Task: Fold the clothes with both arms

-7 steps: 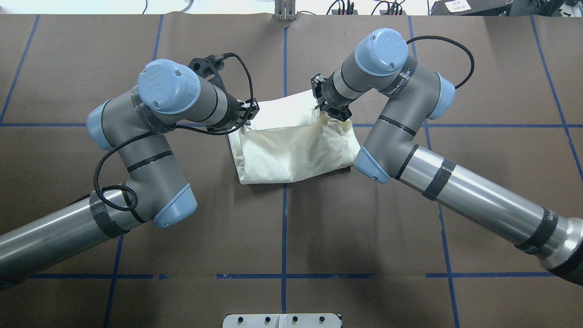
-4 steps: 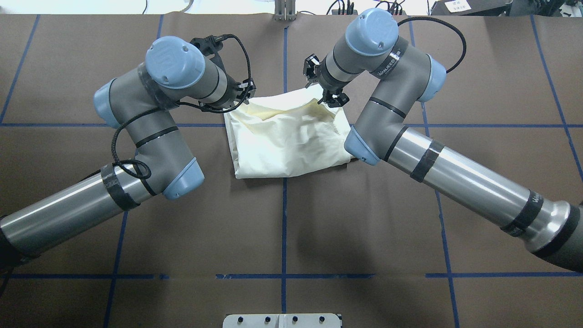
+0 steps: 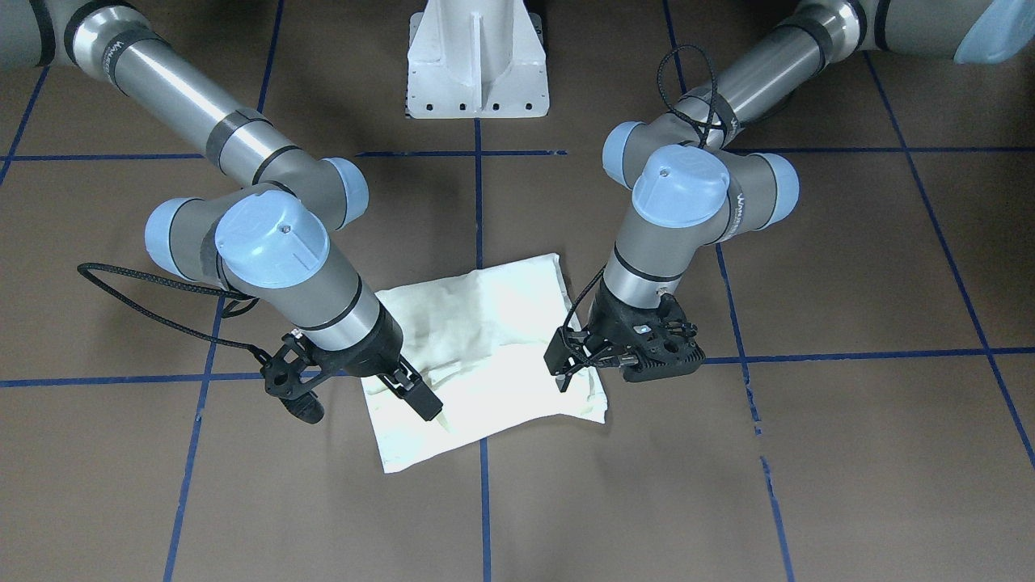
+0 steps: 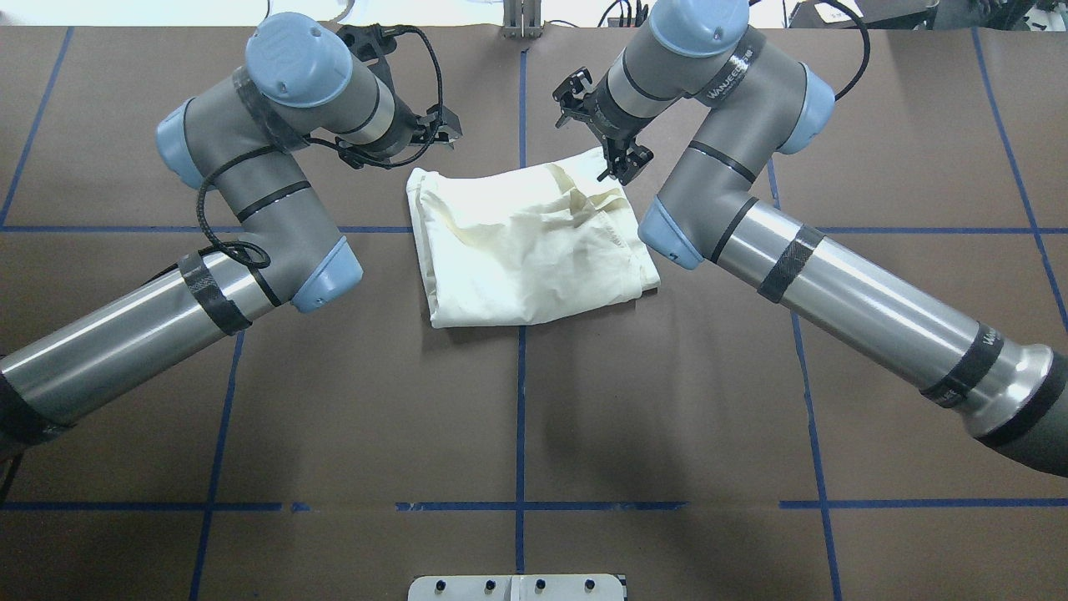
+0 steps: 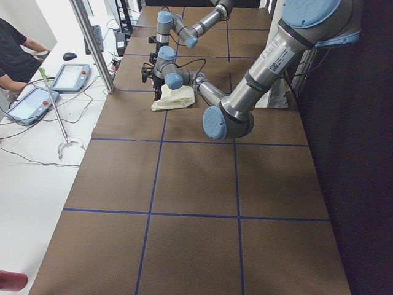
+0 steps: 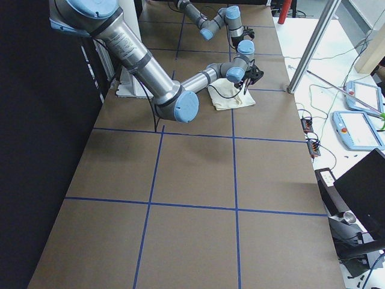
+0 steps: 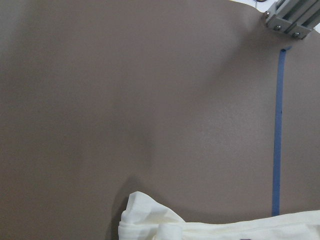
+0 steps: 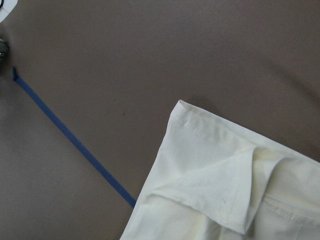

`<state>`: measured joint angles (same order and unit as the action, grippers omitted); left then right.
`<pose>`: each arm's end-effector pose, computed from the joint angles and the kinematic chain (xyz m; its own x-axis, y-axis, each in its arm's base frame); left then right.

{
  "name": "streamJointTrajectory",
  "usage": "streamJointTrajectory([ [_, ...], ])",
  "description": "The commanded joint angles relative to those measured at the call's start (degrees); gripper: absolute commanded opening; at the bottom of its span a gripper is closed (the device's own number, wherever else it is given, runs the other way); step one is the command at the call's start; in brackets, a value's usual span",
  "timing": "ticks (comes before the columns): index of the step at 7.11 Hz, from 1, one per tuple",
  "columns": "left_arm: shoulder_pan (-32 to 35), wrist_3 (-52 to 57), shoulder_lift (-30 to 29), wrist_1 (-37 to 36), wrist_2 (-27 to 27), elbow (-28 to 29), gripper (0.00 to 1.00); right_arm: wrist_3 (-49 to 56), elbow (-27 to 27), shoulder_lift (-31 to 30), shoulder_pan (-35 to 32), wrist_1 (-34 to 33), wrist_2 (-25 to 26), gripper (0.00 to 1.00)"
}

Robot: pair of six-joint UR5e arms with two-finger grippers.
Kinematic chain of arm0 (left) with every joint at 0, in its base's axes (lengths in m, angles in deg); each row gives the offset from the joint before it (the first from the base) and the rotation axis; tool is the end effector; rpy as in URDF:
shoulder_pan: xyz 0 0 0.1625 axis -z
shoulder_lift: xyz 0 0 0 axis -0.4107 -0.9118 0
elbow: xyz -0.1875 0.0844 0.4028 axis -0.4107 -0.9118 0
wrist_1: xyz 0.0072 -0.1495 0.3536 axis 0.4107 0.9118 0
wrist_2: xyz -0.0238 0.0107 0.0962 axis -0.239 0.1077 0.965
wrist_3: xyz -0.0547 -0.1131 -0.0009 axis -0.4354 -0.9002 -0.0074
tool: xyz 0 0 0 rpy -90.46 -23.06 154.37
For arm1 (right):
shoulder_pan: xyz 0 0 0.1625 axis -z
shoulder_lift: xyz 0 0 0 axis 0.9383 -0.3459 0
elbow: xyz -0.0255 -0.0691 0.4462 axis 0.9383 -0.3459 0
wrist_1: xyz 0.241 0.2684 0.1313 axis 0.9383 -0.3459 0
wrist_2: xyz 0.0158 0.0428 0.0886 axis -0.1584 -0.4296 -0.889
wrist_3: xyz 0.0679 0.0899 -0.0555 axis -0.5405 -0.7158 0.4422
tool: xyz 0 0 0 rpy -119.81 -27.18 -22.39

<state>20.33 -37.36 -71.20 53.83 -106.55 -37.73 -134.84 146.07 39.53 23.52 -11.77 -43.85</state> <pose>0.4906 -0.6158 0.2878 0.4893 -0.1506 -0.8590 0.3694 0.9280 0.0477 -0.5065 -0.6342 0.2738 0.2216 0.7027 0.6761 -0.4709 0.6842 -0.5568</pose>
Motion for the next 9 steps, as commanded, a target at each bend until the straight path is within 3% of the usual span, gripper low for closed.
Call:
streamJointTrajectory([
  [1,0.34,-0.06,3.26,7.0,-3.7,-0.37,1.0,3.98,1.62,-0.74,2.54,-2.41,0.24,1.0],
  [3,0.34,-8.0,8.1,17.56,-11.31,-0.37,1.0,5.92,2.76,-0.21,2.91,-5.5,0.34,1.0],
  [4,0.16,-14.07,8.03,20.56,-11.62,-0.37,1.0,7.58,2.68,-0.65,3.26,-5.94,0.34,1.0],
  [7,0.6,-14.48,8.38,20.42,-13.28,-0.89,1.0,20.72,1.8,0.22,5.11,-13.04,5.06,1.0],
  [9,3.22,-14.65,8.29,19.89,-18.63,-2.72,1.0,27.0,-4.75,2.49,5.2,-13.15,5.08,1.0],
])
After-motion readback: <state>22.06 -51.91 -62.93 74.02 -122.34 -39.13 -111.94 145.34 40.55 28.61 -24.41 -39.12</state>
